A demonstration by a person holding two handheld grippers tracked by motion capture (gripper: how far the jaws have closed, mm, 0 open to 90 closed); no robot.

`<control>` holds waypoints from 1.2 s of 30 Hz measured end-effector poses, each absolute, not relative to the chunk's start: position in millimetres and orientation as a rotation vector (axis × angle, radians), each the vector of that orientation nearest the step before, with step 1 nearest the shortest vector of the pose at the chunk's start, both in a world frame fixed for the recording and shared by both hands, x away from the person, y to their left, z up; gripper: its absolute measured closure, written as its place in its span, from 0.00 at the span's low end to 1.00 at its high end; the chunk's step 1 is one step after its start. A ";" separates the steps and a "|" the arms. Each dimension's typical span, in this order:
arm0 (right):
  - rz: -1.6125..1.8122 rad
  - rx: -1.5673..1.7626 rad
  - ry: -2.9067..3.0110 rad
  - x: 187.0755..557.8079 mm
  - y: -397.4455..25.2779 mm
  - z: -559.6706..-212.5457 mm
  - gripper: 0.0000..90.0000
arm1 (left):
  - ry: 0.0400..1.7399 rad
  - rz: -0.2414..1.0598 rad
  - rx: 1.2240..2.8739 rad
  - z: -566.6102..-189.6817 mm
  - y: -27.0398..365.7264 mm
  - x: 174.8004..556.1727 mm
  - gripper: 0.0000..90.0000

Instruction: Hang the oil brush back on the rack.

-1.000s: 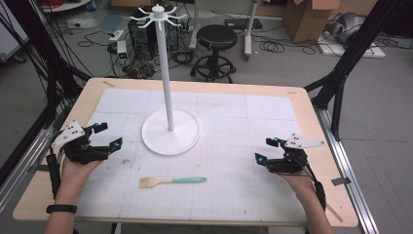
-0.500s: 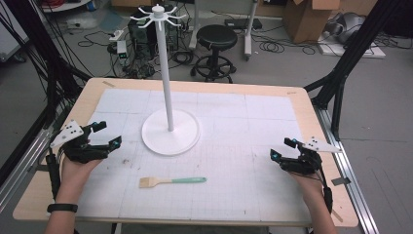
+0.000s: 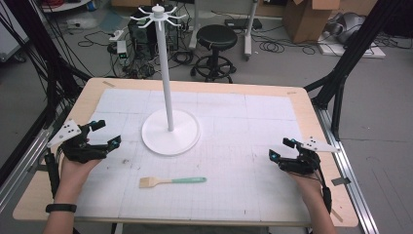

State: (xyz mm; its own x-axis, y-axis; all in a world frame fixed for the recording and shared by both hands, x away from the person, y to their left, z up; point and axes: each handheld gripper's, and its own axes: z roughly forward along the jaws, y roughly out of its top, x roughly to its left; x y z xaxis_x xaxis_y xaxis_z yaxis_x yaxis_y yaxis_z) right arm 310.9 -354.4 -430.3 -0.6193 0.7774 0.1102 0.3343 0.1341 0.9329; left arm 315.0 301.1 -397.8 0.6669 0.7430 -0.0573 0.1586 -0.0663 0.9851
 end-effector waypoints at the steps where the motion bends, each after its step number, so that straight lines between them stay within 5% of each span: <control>1: 1.488 1.069 2.016 310.9 -354.4 -430.3 0.19 | 0.759 0.565 1.596 -397.8 301.1 315.0 0.12; 18: 1.485 1.060 2.024 311.5 -354.3 -430.7 0.19 | 0.530 0.387 1.774 -383.8 230.6 314.8 0.11; 36: 1.490 1.066 2.019 310.3 -354.8 -429.8 0.19 | 0.357 0.265 2.051 -408.8 158.2 299.5 0.11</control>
